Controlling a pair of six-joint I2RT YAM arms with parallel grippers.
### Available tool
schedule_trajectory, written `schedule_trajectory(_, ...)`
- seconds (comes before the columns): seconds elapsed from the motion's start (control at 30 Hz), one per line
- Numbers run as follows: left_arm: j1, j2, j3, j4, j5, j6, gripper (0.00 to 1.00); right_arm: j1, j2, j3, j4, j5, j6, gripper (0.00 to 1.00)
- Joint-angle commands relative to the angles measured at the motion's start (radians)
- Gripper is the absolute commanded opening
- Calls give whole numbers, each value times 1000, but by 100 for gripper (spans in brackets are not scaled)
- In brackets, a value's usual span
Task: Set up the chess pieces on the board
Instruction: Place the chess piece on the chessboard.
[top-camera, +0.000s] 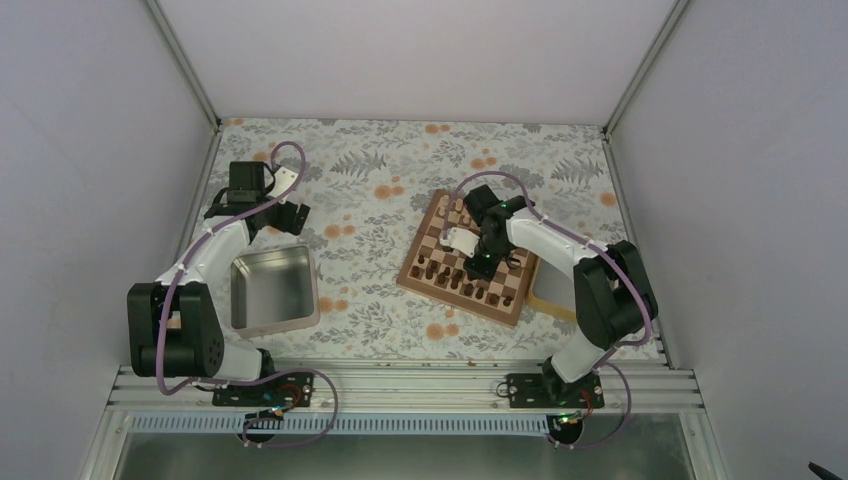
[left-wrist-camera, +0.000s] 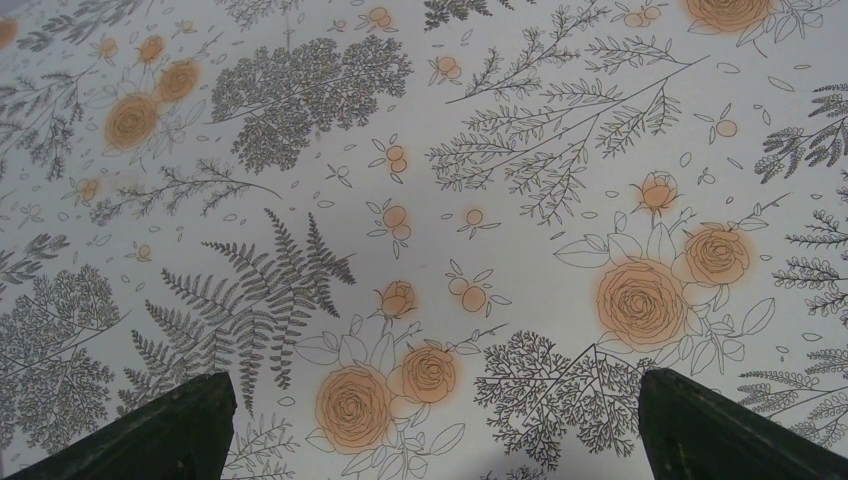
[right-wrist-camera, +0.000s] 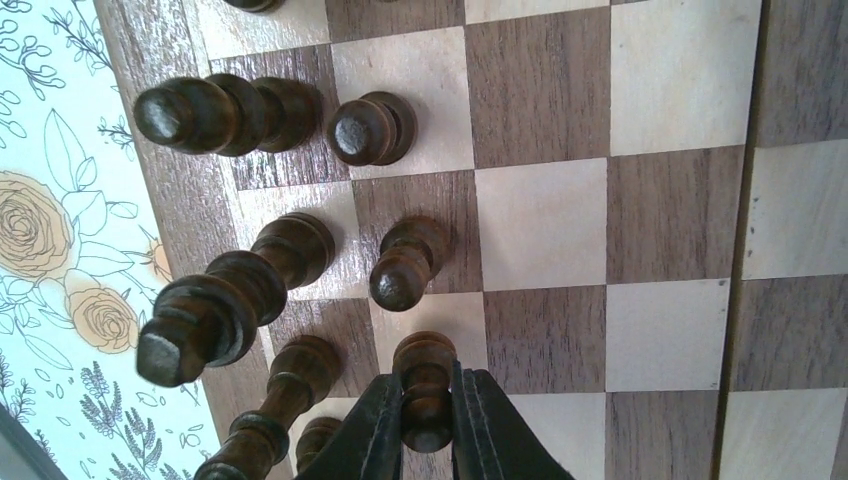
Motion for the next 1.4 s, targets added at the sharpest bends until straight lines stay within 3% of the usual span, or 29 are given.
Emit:
schedule_trajectory(0.0,5,-2,-10,22,10,-11,100,10,10,-5,17,5,10,13)
schedule_trajectory(0.27,5,0,-8,20,12,-11,100,8,-5,-1,25,16,12,25)
schedule_trajectory(0.63,5,-5,-1,12,13,-13,100,-27,-127,48,-27,32,21,25)
schedule_trajectory(0.77,6,-13,2,7,16,-14,100,-127,-258,86,-98,45,17,26)
schedule_trajectory(1.03,5,5,10,14,7,-16,100,-511,-456,-59,-161,150,-70,32)
schedule_trajectory(1.23,5,29,11,0,15,-19,100,-666,-480,-138,-129,213,-68,36)
schedule_trajectory(1.37,5,21,19,-3,-7,-20,100,-690,-499,-201,-42,297,-64,37)
